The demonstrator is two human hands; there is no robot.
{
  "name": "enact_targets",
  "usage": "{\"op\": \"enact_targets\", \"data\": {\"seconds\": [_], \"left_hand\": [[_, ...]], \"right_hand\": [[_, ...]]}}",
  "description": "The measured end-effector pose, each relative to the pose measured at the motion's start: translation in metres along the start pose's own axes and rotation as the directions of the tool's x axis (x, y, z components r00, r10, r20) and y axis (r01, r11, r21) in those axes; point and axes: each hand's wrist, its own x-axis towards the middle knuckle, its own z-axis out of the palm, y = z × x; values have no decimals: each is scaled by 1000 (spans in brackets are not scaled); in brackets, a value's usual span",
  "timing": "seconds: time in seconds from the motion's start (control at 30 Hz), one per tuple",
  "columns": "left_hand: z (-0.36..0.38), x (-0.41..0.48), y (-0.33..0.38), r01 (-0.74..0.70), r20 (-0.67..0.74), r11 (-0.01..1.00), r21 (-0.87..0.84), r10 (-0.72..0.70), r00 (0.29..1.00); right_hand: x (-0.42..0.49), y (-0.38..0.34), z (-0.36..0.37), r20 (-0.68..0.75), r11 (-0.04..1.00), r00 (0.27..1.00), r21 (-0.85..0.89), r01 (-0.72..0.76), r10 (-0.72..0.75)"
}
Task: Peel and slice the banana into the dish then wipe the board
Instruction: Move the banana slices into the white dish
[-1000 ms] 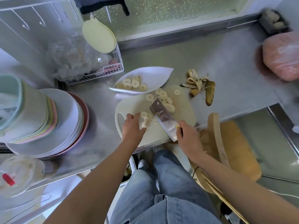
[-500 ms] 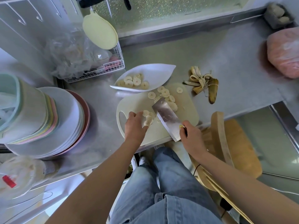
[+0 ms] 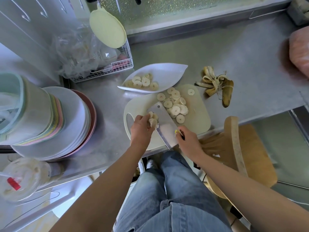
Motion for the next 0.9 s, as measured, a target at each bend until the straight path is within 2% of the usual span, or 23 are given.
{"op": "enact_targets", "data": {"seconds": [0.17,0.33,0.57,0.8,0.9], "left_hand": [[-2,1,4,-6,-19,1000,-22,6,1000],[-14,14,30,-93,-73,994,-62,88,993],[-34,63,69,-121,-156,990,-71,109,982],[-40,118,73,-21,-147,1000,0,21,989],[-39,129,70,-10,-169,994,111,28,985]], "right_hand": [[5,-4,-13,64,992,997,112,-59,52],[21,-14,-36,57,973,997,222,-65,53],[78,-45,-73,17,992,998,119,50,-52],[135,-64,-77,14,995,995,28,93,-94],[145,-65,-79,14,995,995,-4,95,-95]]}}
